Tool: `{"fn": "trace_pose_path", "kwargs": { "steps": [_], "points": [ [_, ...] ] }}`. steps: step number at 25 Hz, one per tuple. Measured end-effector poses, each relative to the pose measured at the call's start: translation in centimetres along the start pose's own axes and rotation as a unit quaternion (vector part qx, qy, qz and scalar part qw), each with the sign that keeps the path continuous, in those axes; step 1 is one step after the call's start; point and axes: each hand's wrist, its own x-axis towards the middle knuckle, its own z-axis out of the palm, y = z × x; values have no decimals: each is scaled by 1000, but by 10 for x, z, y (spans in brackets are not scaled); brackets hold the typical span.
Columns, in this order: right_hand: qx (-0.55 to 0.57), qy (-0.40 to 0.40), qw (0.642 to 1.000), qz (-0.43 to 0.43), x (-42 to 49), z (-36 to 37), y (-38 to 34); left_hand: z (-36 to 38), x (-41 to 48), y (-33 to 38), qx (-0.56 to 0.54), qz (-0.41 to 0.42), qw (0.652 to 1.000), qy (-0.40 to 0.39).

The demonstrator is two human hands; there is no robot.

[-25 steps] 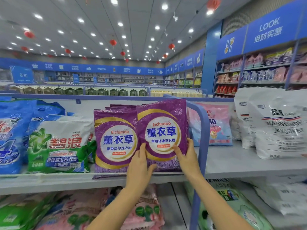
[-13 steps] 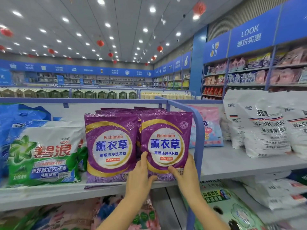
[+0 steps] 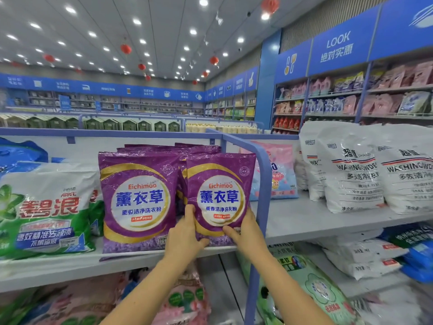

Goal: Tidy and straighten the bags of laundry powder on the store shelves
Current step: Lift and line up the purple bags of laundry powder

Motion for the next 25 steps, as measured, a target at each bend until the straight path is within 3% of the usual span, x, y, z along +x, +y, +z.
{"fn": "trace_pose_path", "kwargs": {
  "steps": [4,10,18,25],
  "points": [
    [73,-113,991,-8,-9,-24,0,-15,-6,-2,-45,-23,999,-16],
    [55,40,997,-37,-9,-6,-4,-28,-10,-9,-71,-34,996,-36],
    [117,8,990,-84,1,-9,-17,-23,-12,-12,-107,-15,993,39],
    [194,-2,970,-148,-1,4,-72,-75,-25,-34,-135,54,979,141]
  ]
}}
